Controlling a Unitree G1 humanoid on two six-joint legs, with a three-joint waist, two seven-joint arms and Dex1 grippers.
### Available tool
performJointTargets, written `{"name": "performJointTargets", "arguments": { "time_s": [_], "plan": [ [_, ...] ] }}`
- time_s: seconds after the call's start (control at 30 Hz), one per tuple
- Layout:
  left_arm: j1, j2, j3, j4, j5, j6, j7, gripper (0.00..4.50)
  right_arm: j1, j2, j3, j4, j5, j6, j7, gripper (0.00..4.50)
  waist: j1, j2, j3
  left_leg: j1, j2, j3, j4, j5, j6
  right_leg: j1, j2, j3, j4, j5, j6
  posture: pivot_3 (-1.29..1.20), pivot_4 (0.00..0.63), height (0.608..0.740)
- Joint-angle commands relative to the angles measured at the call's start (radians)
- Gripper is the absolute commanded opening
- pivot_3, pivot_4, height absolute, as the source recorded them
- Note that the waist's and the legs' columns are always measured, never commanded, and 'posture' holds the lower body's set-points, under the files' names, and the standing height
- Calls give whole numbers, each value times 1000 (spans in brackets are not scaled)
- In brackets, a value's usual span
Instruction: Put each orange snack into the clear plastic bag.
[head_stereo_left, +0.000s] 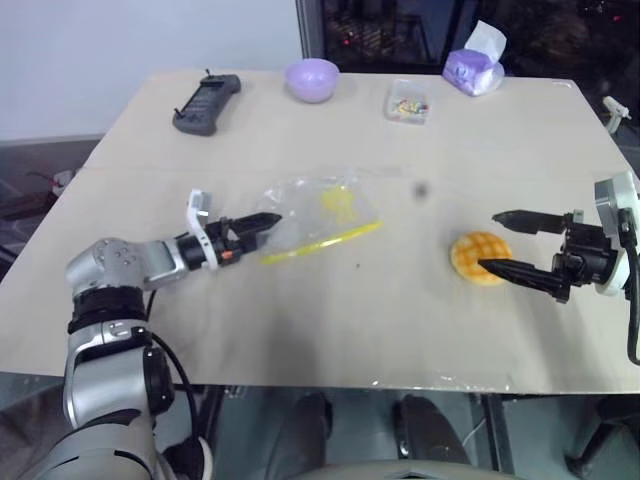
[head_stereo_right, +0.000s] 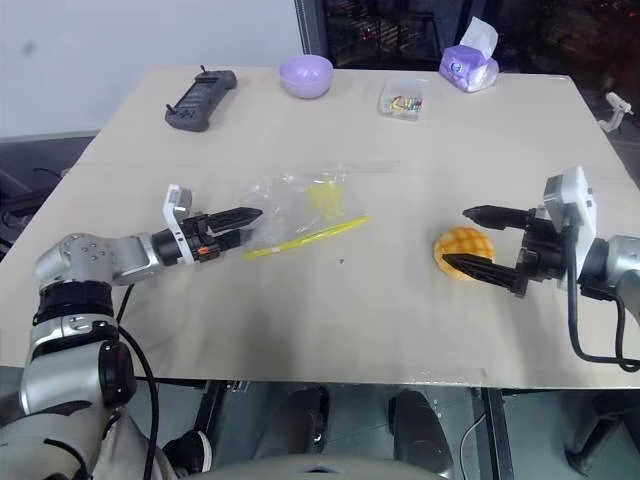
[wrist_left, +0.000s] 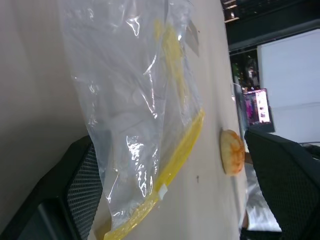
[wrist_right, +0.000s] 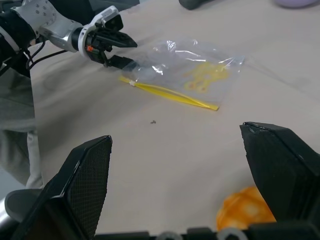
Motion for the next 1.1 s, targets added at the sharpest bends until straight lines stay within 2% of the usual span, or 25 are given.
{"name": "performJointTargets", "arguments": {
  "time_s": [0.03, 0.07, 0.13, 0.37, 0.43, 0.6, 0.73, 0.87, 0.97, 1.1],
  "plan": [
    [-2, -47, -2, 32, 11, 3, 8, 4500, -4, -23, -44, -23, 4, -19, 1, 4442, 3, 0, 0, 0, 0, 0, 0, 0, 0, 0, 0, 0, 0, 0, 0, 0, 150, 740],
    [-3, -54, 4, 31, 8, 7, 8, 4003, -7, -26, -42, -20, 3, -20, 3, 4500, 4, 0, 0, 0, -1, 0, 0, 0, 0, 0, -1, 0, 0, 0, 0, 0, 150, 740],
    [-3, -63, 15, 28, 3, 12, 8, 3415, -11, -30, -39, -17, 2, -21, 6, 4500, 3, 0, 0, 0, -1, 0, 0, 0, 0, 0, -1, 0, 0, 0, 0, 0, 150, 740],
    [9, -77, 56, 17, -9, -5, 24, 440, -20, -30, -26, -8, -3, -27, 12, 4500, -3, 0, 0, 0, 0, 0, 0, 0, 0, 0, -1, 0, 0, 0, 0, 0, 150, 740],
    [10, -78, 66, 14, -16, 7, 25, 147, -21, -29, -23, -7, -4, -30, 13, 4500, -3, 0, -1, 1, 0, 0, 0, 0, 0, 0, -1, 0, 1, 0, 0, 0, 150, 740],
    [10, -86, 100, 3, -29, 8, 54, 147, -28, -22, -5, -5, -10, -37, 9, 4500, -4, 0, -1, 1, 0, 0, 0, 0, 0, 0, 0, 0, 1, 0, 0, 0, 150, 740],
    [1, -102, 153, -62, -99, 108, 74, 147, -64, 32, 76, -23, -60, -60, -52, 4500, -8, 0, 0, 1, 0, 0, 0, 0, 0, 0, 0, 0, 1, 0, 0, 0, 150, 740],
    [-8, -163, 227, -188, -213, 251, 116, 147, -145, 162, 297, 35, -317, -201, -184, 4500, -7, -1, 0, 0, 0, -1, 1, 0, 0, -1, 0, 0, 1, 0, 0, 0, 150, 740],
    [-14, -201, 267, -261, -268, 309, 153, 147, -174, 200, 484, 137, -565, -363, -226, 4500, -5, -1, 0, -1, 0, -1, 1, 2, -4, -1, 0, 0, 1, 0, 0, 0, 150, 740],
    [-30, -221, 290, -287, -330, 340, 197, 147, -230, 298, 566, 287, -705, -518, -302, 4500, -7, -2, -1, -1, -1, 0, 1, 3, -5, -1, -1, 0, 1, 0, 0, 0, 150, 740]
  ]
}}
